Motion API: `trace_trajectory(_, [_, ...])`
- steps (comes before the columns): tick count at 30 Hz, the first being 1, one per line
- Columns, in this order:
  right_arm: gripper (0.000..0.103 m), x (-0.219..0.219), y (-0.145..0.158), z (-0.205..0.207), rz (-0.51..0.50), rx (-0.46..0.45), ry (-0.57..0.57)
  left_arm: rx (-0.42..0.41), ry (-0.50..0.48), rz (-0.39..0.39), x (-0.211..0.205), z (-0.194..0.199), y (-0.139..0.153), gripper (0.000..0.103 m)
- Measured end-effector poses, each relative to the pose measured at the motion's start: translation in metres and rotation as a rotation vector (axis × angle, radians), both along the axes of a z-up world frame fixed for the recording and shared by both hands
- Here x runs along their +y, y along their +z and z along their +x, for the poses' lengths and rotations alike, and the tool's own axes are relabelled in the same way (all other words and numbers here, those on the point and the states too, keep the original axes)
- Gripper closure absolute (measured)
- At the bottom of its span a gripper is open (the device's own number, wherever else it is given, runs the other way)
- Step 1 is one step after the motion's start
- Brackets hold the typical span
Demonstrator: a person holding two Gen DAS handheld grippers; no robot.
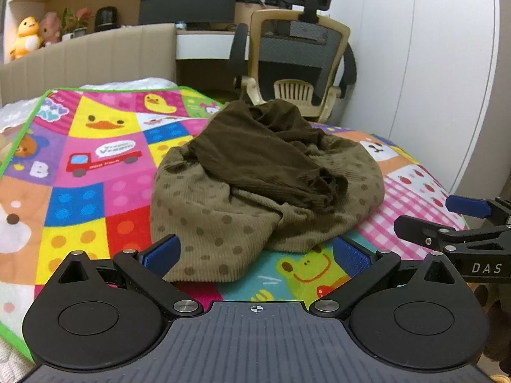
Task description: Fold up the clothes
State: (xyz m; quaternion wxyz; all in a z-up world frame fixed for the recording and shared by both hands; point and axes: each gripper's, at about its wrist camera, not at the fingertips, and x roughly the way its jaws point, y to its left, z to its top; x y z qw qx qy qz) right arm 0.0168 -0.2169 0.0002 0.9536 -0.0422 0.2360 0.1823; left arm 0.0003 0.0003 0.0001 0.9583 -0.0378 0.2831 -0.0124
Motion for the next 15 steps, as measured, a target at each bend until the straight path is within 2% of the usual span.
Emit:
trace_trajectory(3, [0.000,0.004,0.002,-0.004,0.011,-0.017,-0.001,0.011,-0.001,0.003,0.001,0.001,0.000,0.000])
trace_trajectory(5, [0.000,-0.005,0.001,-0.004,0.068,-0.007,-0.002,0.010,0.001,0.004,0.003,0.002,0.001,0.000])
trace_trajectory(15, [0.000,-0.009,-0.002,0.000,0.071,0.015,0.004,0.019,0.000,0.004,-0.002,0.000,-0.004,0.000])
